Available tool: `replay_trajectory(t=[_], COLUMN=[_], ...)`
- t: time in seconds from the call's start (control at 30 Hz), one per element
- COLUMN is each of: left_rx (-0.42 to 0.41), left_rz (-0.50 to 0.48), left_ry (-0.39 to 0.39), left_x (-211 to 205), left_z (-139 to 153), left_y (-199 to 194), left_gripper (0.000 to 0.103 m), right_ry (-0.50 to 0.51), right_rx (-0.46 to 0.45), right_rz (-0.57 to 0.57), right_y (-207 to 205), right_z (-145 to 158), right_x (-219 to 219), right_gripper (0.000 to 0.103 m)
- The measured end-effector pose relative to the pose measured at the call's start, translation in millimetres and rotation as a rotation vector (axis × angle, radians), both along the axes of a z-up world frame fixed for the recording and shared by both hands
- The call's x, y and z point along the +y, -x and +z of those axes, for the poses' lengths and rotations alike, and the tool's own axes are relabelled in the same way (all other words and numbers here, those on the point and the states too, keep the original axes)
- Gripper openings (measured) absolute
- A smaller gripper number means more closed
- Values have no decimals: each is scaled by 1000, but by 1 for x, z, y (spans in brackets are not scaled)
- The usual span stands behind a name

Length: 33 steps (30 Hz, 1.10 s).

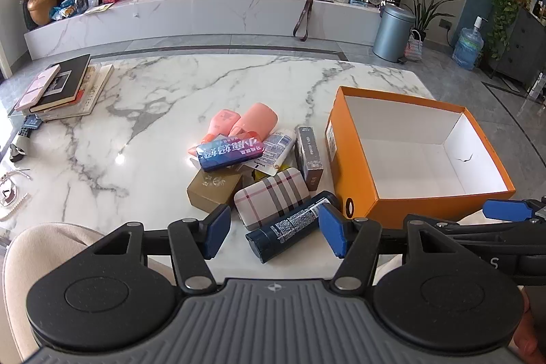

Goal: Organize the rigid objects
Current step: 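Move both grippers toward the pink bottle and pink cup in the cluster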

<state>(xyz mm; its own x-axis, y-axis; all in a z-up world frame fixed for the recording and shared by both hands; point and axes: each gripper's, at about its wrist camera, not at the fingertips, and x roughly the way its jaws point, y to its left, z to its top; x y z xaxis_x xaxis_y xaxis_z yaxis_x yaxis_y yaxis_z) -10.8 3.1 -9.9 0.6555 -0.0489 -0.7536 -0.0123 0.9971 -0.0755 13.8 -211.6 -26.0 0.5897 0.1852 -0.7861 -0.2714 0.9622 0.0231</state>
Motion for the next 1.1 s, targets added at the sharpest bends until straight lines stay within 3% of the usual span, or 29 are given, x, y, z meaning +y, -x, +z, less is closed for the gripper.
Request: replay_trajectory(t=[0.37, 0.6, 0.8, 0.97, 1.1], left_rx=[7, 1, 7, 33, 54], left_rz=[-7, -54, -64, -85, -97], left_ry=[16, 58, 78, 101, 104], left_x=[3, 17, 34, 47, 61], left_z=[-4, -10, -17, -26, -33], left_y=[-1, -6, -20, -38, -60], left_gripper=[65, 60, 60, 51, 51], right_ry=[16, -31, -35, -77, -98], right_rx=[7, 10, 4, 36, 74], right_rz=[7, 54, 130, 202, 247], right_y=[0, -4, -18, -35, -52], right_z=[-1, -8, -13, -20, -28], right_x=[3, 6, 22, 40, 58], right_gripper=[102, 101, 78, 52, 47])
